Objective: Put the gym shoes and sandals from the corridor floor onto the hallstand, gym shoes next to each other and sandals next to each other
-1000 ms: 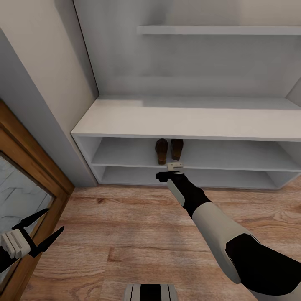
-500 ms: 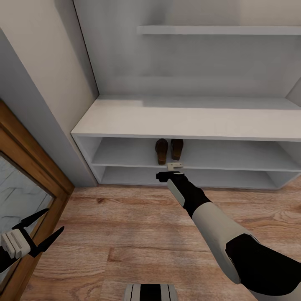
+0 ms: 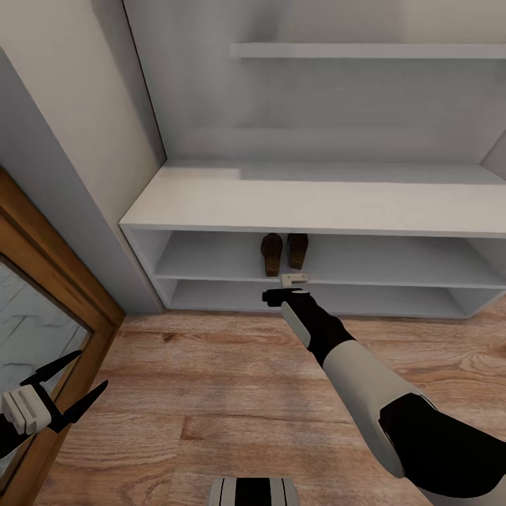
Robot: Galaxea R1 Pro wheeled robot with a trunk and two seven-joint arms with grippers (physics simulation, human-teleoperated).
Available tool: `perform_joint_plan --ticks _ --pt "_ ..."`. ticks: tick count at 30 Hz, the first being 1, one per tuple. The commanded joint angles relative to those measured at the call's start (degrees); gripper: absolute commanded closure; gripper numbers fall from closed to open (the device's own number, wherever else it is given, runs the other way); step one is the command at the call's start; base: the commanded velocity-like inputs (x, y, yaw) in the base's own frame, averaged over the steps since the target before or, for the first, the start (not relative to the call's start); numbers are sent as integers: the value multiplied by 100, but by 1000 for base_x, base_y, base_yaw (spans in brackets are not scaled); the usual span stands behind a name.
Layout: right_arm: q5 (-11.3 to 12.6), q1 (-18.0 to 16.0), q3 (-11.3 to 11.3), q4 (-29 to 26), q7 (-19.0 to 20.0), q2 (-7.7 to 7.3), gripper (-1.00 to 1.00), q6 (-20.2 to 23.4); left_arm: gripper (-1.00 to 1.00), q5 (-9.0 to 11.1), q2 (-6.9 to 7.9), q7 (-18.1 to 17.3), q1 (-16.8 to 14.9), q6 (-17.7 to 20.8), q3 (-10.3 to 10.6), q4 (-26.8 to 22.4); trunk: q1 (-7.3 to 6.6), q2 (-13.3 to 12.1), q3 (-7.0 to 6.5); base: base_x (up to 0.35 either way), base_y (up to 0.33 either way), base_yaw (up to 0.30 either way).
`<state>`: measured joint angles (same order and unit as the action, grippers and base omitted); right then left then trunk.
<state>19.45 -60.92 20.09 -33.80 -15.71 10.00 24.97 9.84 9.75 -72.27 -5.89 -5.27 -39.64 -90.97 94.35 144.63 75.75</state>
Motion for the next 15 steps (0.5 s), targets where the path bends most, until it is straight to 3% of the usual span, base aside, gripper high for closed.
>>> perform_joint_plan --ticks 1,15 --pt "0 0 1 -1 -1 0 -100 0 -100 0 0 0 0 0 0 0 0 0 0 0 0 0" --pt "-2 8 3 -3 -2 0 -100 -1 -100 0 1 0 0 0 0 0 0 0 0 0 0 0"
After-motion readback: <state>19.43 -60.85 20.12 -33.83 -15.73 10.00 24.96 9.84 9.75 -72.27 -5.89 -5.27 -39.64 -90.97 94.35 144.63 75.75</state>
